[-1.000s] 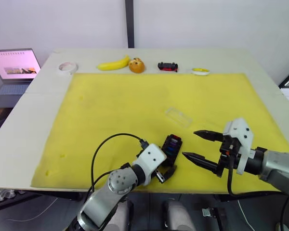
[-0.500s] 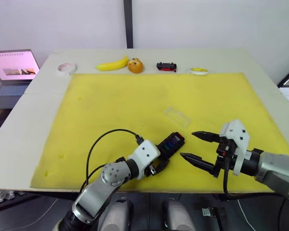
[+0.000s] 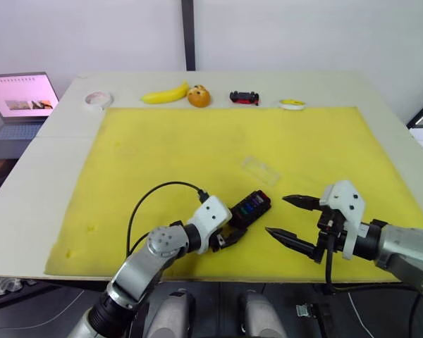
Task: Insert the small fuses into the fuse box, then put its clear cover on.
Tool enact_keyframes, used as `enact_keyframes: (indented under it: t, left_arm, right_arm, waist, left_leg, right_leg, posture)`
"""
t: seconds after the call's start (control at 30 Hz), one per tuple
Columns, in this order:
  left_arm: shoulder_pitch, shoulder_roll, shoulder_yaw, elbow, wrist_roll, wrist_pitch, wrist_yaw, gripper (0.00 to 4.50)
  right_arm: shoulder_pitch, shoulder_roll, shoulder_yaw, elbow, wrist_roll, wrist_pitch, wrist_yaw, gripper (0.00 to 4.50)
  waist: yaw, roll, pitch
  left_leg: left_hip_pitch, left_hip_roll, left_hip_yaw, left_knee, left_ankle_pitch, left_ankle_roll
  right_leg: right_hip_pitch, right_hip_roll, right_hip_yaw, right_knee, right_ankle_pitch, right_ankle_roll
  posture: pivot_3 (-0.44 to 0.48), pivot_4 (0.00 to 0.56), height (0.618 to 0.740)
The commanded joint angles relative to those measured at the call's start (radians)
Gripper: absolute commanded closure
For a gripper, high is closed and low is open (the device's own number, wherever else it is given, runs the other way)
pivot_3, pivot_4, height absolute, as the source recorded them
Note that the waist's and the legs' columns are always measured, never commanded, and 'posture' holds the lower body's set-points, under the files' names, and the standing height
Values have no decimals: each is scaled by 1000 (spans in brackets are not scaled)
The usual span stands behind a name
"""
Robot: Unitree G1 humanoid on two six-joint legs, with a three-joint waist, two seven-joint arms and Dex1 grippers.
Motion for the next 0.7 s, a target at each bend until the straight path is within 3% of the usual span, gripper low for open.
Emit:
enact_keyframes:
  t: [0.03, 0.37, 0.7]
  left_arm:
    - [-16, 78, 69, -18, -35, 43, -63, 1970]
    - [-64, 200, 105, 22, -109, 16, -223, 1970]
    - [-71, 186, 98, 136, -94, -106, -285, 1970]
  right_arm:
    - [-9, 2, -8, -16, -17, -31, 5, 0]
    - [-180, 56, 103, 163, -126, -32, -67, 0]
    - [-471, 153, 308, 510, -305, -19, -102, 0]
  waist:
    - [-5, 0, 0]
    - [-18, 0, 0]
    - [-19, 1, 0]
  left_leg:
    - [0, 0, 0, 0, 0, 0]
    - [0, 0, 0, -1, 0, 0]
    - [0, 0, 0, -2, 0, -1]
  right_leg:
    - [0, 0, 0, 0, 0, 0]
    - [0, 0, 0, 0, 0, 0]
    - [-2, -1, 0, 0, 0, 0]
  posture:
    - [0, 150, 740]
    - [0, 150, 740]
    - [0, 150, 740]
